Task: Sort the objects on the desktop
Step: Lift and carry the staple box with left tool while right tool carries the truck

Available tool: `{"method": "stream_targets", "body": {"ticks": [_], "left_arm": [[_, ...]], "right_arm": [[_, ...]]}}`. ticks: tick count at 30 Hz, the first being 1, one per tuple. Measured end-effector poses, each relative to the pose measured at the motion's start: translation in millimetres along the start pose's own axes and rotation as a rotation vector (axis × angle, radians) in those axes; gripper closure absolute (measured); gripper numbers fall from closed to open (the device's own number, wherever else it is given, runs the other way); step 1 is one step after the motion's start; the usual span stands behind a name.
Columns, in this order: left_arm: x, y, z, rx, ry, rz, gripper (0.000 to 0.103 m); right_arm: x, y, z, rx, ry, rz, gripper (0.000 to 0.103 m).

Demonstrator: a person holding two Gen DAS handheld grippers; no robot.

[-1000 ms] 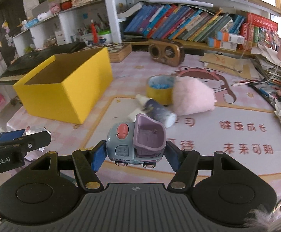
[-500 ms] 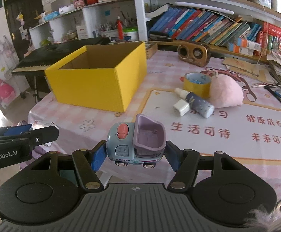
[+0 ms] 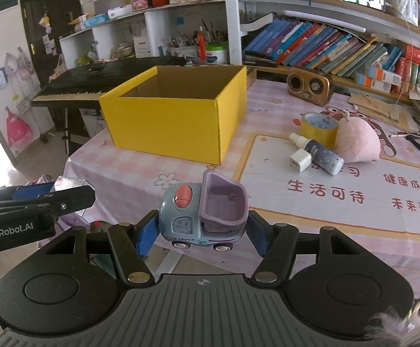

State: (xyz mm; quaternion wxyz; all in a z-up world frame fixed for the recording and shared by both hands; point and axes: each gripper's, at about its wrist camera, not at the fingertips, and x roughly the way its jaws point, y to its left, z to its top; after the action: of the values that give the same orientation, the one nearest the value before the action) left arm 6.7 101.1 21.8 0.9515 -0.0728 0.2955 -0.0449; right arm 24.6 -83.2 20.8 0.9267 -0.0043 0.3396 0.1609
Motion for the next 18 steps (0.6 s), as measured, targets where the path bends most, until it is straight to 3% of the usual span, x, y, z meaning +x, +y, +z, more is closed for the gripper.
{"method": "stream_targets", "body": {"ticks": [18], "left_arm": [[-3, 19, -3, -0.043, 0.016, 0.031, 0.051]], "right_arm": [[10, 26, 5, -0.059, 0.031, 0.06, 0.041]]}}
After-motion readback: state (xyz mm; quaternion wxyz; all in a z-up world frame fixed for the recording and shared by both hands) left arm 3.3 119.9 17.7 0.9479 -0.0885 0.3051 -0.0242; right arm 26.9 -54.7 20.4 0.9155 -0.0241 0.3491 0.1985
